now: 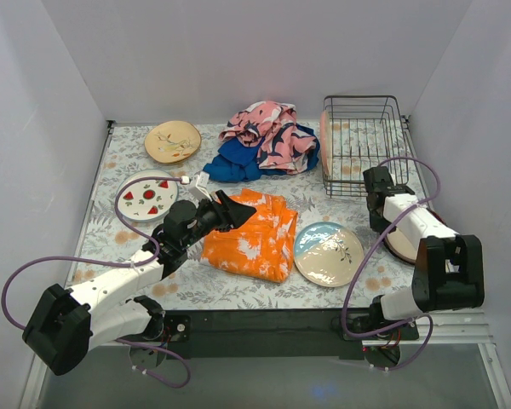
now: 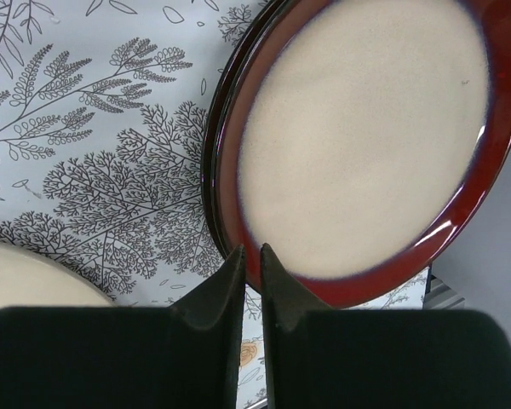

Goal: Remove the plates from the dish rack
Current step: Place the plate at the corner of the board, then unload the plate from the dish rack.

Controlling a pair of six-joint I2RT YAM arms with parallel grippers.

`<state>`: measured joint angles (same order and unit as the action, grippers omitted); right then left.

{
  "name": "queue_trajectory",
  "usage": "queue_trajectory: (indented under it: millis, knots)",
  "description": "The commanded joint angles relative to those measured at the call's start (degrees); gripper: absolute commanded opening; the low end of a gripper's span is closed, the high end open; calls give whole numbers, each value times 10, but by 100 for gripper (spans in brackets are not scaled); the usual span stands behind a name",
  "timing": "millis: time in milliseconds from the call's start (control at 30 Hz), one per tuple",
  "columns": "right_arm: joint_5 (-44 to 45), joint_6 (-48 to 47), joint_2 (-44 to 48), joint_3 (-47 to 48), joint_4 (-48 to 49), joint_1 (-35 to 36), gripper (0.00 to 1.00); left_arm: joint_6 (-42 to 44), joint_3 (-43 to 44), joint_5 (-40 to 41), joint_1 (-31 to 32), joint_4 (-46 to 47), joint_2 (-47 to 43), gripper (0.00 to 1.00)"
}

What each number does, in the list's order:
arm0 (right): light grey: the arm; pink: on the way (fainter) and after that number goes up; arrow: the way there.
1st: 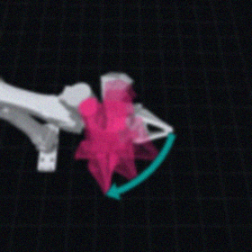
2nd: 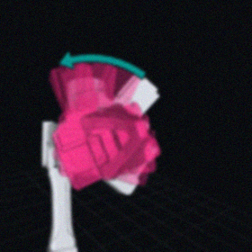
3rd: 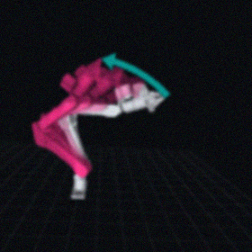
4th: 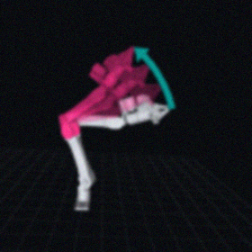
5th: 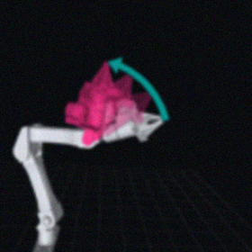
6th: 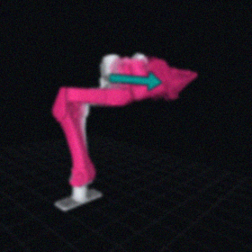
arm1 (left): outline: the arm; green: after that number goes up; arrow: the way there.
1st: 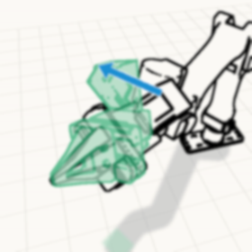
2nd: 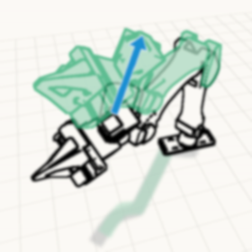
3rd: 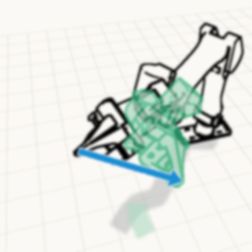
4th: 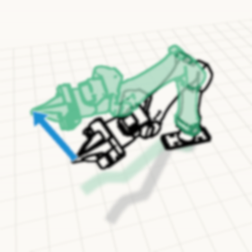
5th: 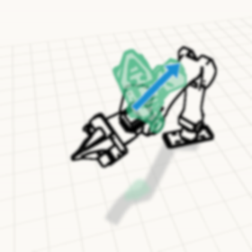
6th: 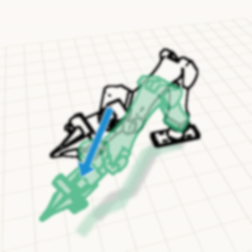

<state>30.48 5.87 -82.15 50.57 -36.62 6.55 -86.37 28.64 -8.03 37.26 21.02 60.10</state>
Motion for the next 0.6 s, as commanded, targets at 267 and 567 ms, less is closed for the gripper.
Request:
queue_trajectory:
  millis: [267,567]
  knots:
    - [-109,12,55,28,22,-7,17,2,-1,1,4,4,-13,51]
    - [-234,29,168,71,113,43,47,4,3,-7,5,13,18,51]
